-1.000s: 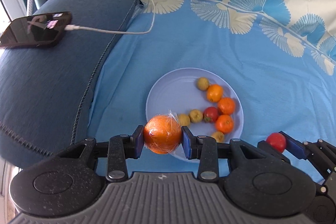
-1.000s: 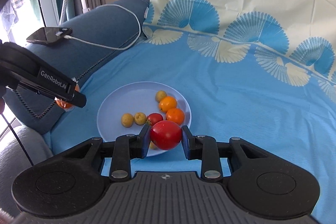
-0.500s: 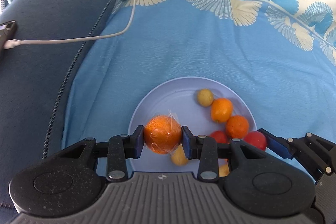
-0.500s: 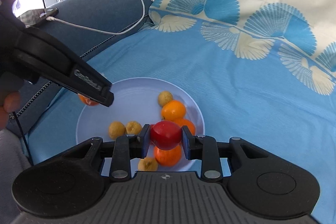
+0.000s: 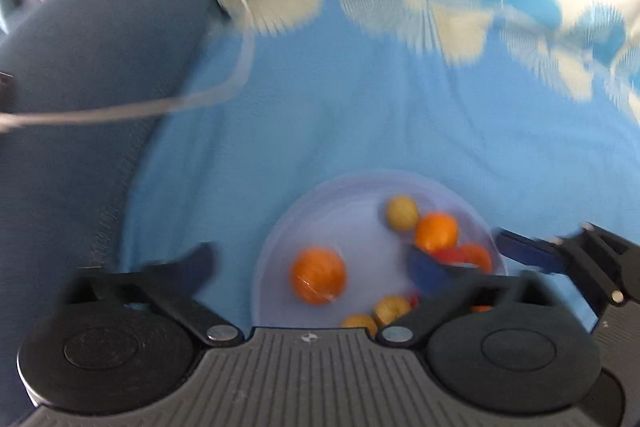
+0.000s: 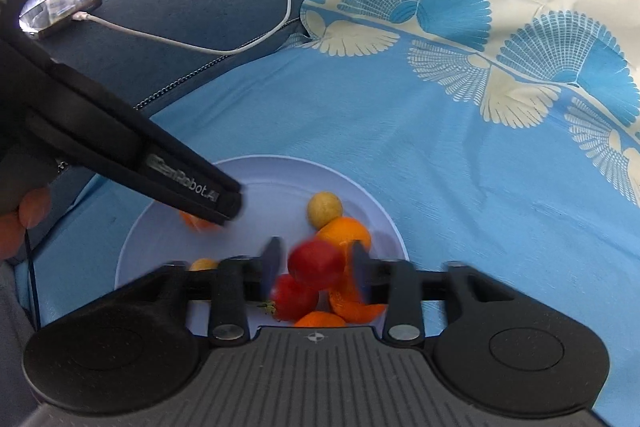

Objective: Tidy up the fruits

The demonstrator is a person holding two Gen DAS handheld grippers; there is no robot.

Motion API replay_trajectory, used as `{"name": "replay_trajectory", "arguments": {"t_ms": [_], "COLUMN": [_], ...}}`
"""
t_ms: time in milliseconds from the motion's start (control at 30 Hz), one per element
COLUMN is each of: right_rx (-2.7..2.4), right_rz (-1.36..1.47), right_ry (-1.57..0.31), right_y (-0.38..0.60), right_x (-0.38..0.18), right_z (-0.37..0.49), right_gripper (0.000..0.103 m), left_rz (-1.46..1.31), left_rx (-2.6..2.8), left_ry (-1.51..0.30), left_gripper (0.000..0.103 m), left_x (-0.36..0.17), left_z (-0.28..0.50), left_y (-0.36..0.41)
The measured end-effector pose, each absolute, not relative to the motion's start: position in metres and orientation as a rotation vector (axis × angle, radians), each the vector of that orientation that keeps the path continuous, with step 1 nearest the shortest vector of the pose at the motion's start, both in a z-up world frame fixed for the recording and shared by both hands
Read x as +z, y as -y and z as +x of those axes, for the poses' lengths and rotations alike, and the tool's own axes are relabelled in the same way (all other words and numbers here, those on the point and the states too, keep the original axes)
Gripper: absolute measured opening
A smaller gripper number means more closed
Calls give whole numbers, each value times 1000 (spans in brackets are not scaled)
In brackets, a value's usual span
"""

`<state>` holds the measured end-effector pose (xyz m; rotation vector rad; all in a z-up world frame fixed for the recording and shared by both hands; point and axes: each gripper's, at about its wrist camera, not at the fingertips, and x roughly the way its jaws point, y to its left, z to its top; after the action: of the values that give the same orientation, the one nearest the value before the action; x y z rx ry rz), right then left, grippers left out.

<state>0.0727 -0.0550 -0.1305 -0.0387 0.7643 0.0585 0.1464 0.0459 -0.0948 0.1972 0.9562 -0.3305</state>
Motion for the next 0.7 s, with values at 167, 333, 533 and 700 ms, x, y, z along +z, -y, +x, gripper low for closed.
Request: {"name": "replay_trajectory", "arguments": {"t_ms": [167, 333, 533, 700], "right_rx": [5, -57, -118, -168], "right_rz": [-20, 27, 2, -16], "right_ry": [-760, -786, -767, -714], "right_y": [58, 56, 43, 37], "right_x": [-119, -104, -86, -67], "right_z": [42, 4, -37, -78], "right_gripper": [88, 95, 98, 100], "left_rz": [179, 146, 142, 145], "left_rx": [-286, -240, -206, -201], "left_ry": [-977, -1016, -1030, -1011], "left_gripper": [103, 103, 103, 103], "left_x": [-76, -63, -42, -30], "left_z": [113, 77, 45, 16], "left_y": [-63, -73, -83, -90]}}
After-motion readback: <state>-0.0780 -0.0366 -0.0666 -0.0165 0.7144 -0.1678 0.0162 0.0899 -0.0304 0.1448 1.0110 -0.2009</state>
